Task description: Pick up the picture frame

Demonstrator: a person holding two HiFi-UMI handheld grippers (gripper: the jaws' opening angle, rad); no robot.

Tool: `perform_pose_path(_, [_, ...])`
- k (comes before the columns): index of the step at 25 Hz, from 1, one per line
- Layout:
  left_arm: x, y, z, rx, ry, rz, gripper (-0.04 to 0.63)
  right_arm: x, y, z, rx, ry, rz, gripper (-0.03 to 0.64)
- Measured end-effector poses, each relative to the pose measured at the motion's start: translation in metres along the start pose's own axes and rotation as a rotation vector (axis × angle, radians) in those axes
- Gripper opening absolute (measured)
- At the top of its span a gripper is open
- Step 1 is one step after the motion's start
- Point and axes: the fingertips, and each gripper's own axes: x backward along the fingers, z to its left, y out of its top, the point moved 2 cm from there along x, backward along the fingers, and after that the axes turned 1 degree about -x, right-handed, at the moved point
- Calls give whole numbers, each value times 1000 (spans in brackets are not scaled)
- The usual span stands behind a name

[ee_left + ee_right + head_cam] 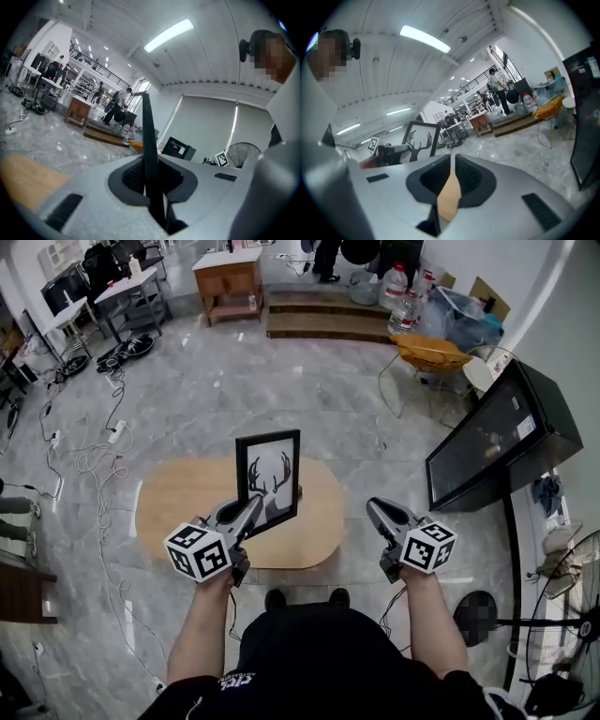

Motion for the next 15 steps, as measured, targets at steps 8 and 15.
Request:
perform_pose_path(8, [3,14,-27,-91,142,-61,37,29,33,-23,117,39,-37,11])
perform_pose_path(15, [-8,37,-54,-168,238,-133,37,44,65,-32,189,124,-39,5])
